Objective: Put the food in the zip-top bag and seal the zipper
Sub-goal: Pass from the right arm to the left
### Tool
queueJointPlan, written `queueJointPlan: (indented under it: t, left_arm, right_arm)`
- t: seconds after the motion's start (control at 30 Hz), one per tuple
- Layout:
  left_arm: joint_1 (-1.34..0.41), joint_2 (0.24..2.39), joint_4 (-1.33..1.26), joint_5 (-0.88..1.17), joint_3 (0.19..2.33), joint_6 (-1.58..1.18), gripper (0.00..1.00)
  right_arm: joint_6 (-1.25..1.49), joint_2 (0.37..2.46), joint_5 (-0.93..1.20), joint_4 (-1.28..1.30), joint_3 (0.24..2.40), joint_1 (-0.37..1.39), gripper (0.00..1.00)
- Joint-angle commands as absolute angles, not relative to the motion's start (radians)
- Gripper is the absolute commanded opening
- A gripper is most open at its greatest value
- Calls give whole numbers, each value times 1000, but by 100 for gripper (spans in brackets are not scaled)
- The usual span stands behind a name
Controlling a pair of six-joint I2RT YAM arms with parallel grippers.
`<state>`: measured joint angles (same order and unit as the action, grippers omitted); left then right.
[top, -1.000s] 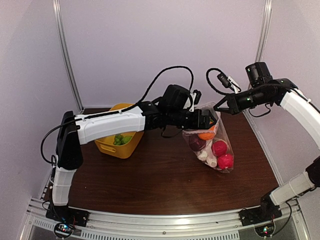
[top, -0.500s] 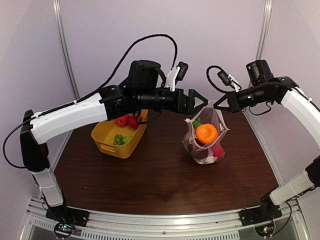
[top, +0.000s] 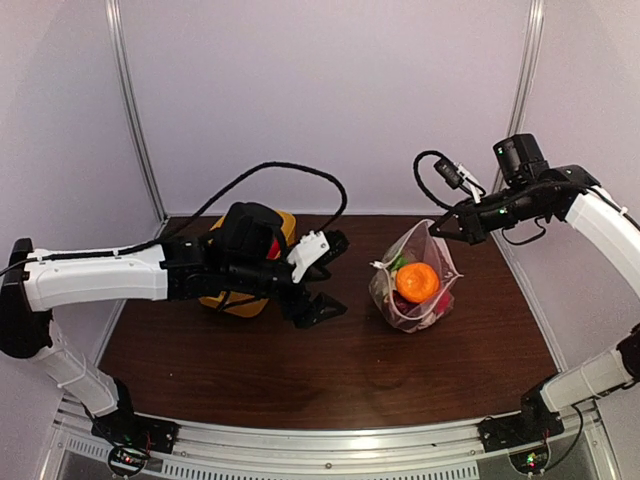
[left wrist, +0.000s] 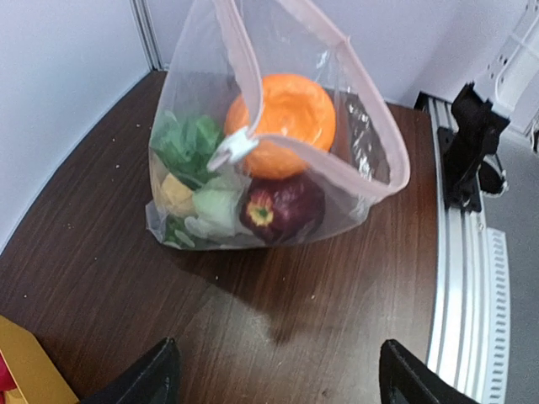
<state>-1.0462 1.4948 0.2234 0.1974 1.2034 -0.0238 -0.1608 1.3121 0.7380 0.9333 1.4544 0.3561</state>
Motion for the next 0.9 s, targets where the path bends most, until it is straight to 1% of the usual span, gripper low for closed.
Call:
queueJointPlan:
  t: [0.0, 0.13, 0.23, 0.43, 0.5, 0.53, 0.6, 0.8, 0.87]
  left_arm:
    - [-1043, 1501, 107, 130, 1149, 146, 82]
    - [-1043, 1556, -23, 111, 1134, 189, 86]
    - [-1043, 1603, -106, 161, 1157, 198, 86]
    - [-1042, 1704, -207, 153, 1226, 210, 84]
    - [-1043, 1728, -235, 181, 1240, 230, 81]
    - [-1043, 1740, -236, 205, 1250, 245, 77]
    - [-1043, 1760, -240, 262, 1262, 271, 73]
    - [-1042, 1780, -316, 355, 1257, 277, 72]
    - [-1043, 1788, -339, 364, 1263, 272, 69]
  right_arm:
    - [-199, 1273, 789, 944, 1423, 366, 0]
    - [-208, 1261, 790, 958, 1418, 372, 0]
    - [-214, 1250, 789, 964, 1410, 375, 0]
    - [-230, 1235, 796, 985, 1413, 388, 0]
    - [-229, 1233, 795, 985, 1415, 391, 0]
    - [-229, 1235, 790, 984, 1417, 390, 0]
    - [-223, 1237, 786, 978, 1420, 391, 0]
    - [-217, 1254, 788, 974, 1427, 394, 0]
    - [-215, 1258, 789, 973, 1427, 394, 0]
